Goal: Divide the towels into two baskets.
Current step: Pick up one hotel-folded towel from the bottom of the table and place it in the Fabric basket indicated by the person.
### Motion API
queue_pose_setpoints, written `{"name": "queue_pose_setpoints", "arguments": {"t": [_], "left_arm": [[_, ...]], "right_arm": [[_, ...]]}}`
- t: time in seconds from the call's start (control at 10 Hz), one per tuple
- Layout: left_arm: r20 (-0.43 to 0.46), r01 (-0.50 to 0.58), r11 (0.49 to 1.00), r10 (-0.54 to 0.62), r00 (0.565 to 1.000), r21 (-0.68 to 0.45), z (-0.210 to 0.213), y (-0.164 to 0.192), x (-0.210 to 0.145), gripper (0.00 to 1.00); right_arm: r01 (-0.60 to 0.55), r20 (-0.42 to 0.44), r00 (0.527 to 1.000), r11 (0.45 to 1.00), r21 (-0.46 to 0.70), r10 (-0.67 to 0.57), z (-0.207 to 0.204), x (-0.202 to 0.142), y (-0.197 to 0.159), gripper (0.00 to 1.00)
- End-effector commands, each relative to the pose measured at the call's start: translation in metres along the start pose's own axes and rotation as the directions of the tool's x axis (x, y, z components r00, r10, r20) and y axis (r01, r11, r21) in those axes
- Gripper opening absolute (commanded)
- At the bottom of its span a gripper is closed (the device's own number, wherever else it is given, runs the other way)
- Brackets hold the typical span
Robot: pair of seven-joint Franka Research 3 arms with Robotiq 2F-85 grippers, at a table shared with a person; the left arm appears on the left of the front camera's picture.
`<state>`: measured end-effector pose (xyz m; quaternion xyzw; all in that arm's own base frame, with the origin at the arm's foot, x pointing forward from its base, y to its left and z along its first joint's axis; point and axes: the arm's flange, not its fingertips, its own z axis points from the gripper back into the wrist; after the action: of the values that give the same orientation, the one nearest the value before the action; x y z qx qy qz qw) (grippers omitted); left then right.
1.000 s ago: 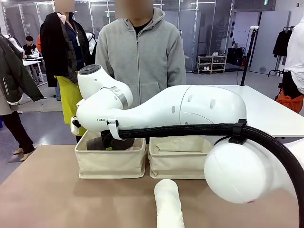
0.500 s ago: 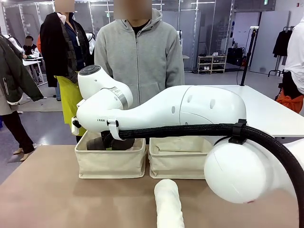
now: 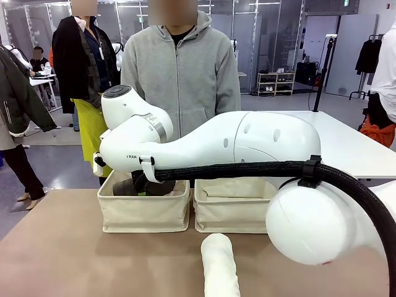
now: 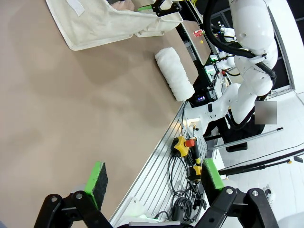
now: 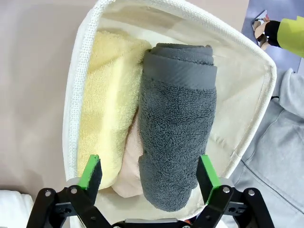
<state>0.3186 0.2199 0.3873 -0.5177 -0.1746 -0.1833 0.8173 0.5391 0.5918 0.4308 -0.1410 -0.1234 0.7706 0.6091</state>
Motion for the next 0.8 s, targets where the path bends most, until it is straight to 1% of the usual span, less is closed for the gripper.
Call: {"name": "queue_pose_setpoints", "arguments": {"t": [0.0, 0.1, 0.2, 0.3, 0.4, 0.5, 0.7], "left_arm": [[-0.004, -0.001, 1.0, 0.001, 1.0, 0.005, 0.004, -0.003, -0.001, 1.0], [-0.004, -0.001, 1.0, 0.001, 1.0, 0.005, 0.004, -0.003, -0.001, 1.0], [-0.004, -0.001, 1.0, 0.001, 1.0, 0.005, 0.004, -0.003, -0.001, 1.0], [-0.004, -0.001, 1.0, 0.001, 1.0, 0.005, 0.004, -0.003, -0.001, 1.0], [-0.004, -0.001, 1.0, 0.001, 1.0, 0.005, 0.004, -0.003, -0.001, 1.0], [-0.004, -0.001, 1.0, 0.001, 1.0, 0.005, 0.004, -0.003, -0.001, 1.0], [-0.004, -0.001, 1.0, 0.001, 1.0, 0.005, 0.004, -0.003, -0.001, 1.0]], "right_arm": [[0.0, 0.0, 1.0, 1.0, 0.0, 0.0, 0.0, 0.0, 0.0, 1.0], [0.036, 0.022, 0.999, 0.998, 0.054, -0.037, 0.024, -0.01, 0.006, 1.0], [0.094, 0.057, 0.994, 0.994, 0.058, -0.097, 0.045, -0.024, 0.012, 1.0], [0.126, 0.081, 0.988, 0.989, 0.076, -0.132, 0.061, -0.04, 0.02, 1.0], [0.158, 0.064, 0.984, 0.983, 0.09, -0.164, 0.071, -0.059, 0.027, 1.0], [0.208, 0.112, 0.968, 0.969, 0.131, -0.223, 0.079, -0.085, 0.036, 1.0], [0.266, 0.15, 0.942, 0.942, 0.206, -0.299, 0.085, -0.129, 0.055, 1.0]]}}
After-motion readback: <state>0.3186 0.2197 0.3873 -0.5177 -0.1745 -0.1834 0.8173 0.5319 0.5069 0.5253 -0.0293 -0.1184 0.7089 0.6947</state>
